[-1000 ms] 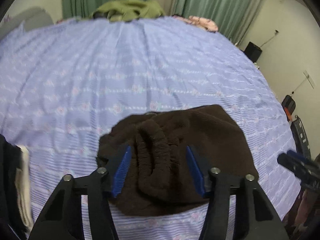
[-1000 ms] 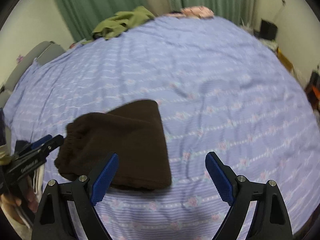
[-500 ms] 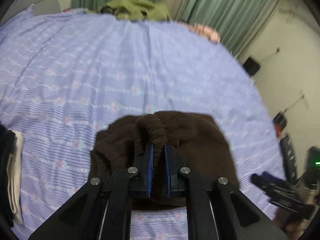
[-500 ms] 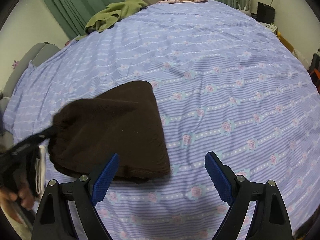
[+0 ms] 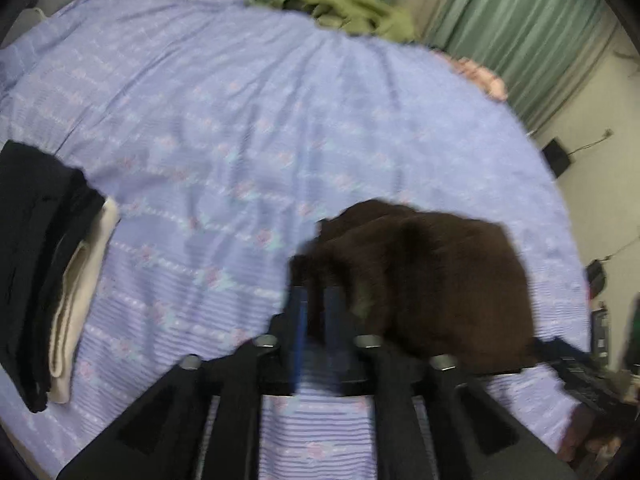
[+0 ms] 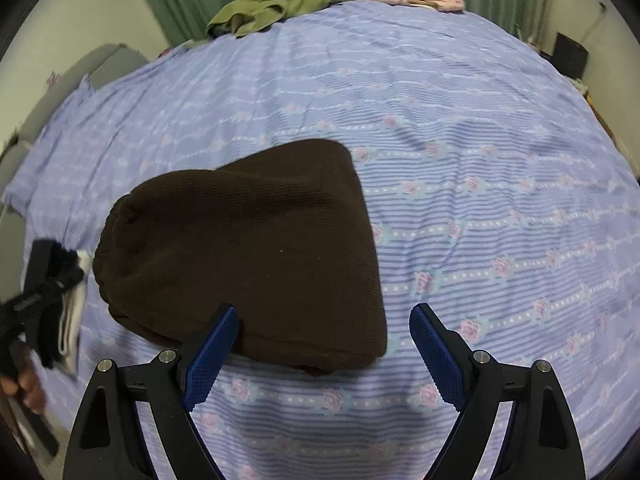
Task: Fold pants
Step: 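Grasp the folded pants edge with the left tool while the right tool grasps the opposite edge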
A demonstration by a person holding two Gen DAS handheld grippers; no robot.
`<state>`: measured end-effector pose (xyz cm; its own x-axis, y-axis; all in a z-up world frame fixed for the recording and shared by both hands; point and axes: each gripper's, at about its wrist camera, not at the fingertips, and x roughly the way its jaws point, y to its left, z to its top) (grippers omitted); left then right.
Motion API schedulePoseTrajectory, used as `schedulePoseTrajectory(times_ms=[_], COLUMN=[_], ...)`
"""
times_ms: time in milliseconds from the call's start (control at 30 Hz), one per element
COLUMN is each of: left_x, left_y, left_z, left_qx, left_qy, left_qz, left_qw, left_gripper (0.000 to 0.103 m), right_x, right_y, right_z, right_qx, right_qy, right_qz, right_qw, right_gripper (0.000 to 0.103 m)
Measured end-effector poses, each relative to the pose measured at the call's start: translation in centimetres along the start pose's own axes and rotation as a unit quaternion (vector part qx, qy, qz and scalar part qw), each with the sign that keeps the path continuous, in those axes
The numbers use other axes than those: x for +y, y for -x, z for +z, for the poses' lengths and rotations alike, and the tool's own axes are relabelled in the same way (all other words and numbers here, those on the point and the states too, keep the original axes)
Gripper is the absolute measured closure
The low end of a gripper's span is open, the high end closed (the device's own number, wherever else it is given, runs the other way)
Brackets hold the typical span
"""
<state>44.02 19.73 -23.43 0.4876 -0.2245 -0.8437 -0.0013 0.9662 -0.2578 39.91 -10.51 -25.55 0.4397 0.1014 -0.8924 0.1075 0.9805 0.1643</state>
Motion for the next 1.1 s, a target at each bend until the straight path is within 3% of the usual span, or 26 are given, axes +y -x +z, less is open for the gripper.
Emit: schedulePoseTrajectory(times_ms=[33, 167, 267, 400, 500, 567, 667, 767, 800, 900, 967, 1100], left_x=[-0.8, -4.5, -5.9, -6.1, -7.0, -7.2, -5.7, -3.6, -2.9, -1.5, -1.6, -1.3], left_y=[0.4, 0.2, -1.8, -4.2, -4.9, -3.8, 0.3, 1.2, 0.3, -3.1, -3.7, -4.5], left_z=[0.1, 0.9, 1.8, 2.3, 1.7, 1.5, 1.8, 1.5, 1.3, 0.4, -0.5, -1.4], left_qx=[-0.005, -0.018, 0.0, 0.047, 0.06, 0.049, -0.006, -0.018, -0.005, 0.048, 0.048, 0.057], left_qy=[-0.011, -0.077, -0.085, -0.051, -0.06, -0.07, -0.049, -0.051, -0.045, -0.016, -0.02, -0.013], left_qz=[-0.014, -0.041, -0.055, -0.078, -0.081, -0.087, -0.107, -0.059, -0.043, -0.046, -0.025, 0.013], left_qw=[0.9998, 0.996, 0.9948, 0.9946, 0.9931, 0.9925, 0.9931, 0.9968, 0.9981, 0.9977, 0.9983, 0.9982], left_gripper=[0.057, 0.053, 0.054, 0.071, 0.082, 0.085, 0.086, 0.085, 0.085, 0.083, 0.08, 0.054], right_x=[0.1, -0.3, -1.2, -2.3, -3.0, -3.3, -3.4, -3.2, -3.1, -2.5, -2.1, -2.3], right_y=[-0.2, -0.1, 0.1, 0.4, 0.4, 0.4, 0.9, 1.2, 1.0, 0.2, -0.6, -1.5], right_z=[0.0, 0.0, 0.1, 0.1, 0.1, 0.2, 0.4, 0.6, 0.6, 0.7, 0.7, 0.5], right_qx=[0.003, 0.004, 0.003, 0.002, 0.0, 0.001, -0.003, -0.01, -0.009, -0.004, 0.005, 0.018], right_qy=[0.0, -0.013, -0.026, -0.041, -0.05, -0.056, -0.06, -0.06, -0.06, -0.05, -0.042, -0.041], right_qz=[0.003, 0.009, 0.006, 0.004, 0.002, 0.006, 0.015, 0.025, 0.026, 0.023, 0.02, 0.025], right_qw=[1.0, 1.0, 1.0, 0.999, 0.999, 0.998, 0.998, 0.998, 0.998, 0.998, 0.999, 0.999], right_gripper=[0.015, 0.016, 0.016, 0.016, 0.016, 0.02, 0.021, 0.021, 0.021, 0.021, 0.021, 0.021])
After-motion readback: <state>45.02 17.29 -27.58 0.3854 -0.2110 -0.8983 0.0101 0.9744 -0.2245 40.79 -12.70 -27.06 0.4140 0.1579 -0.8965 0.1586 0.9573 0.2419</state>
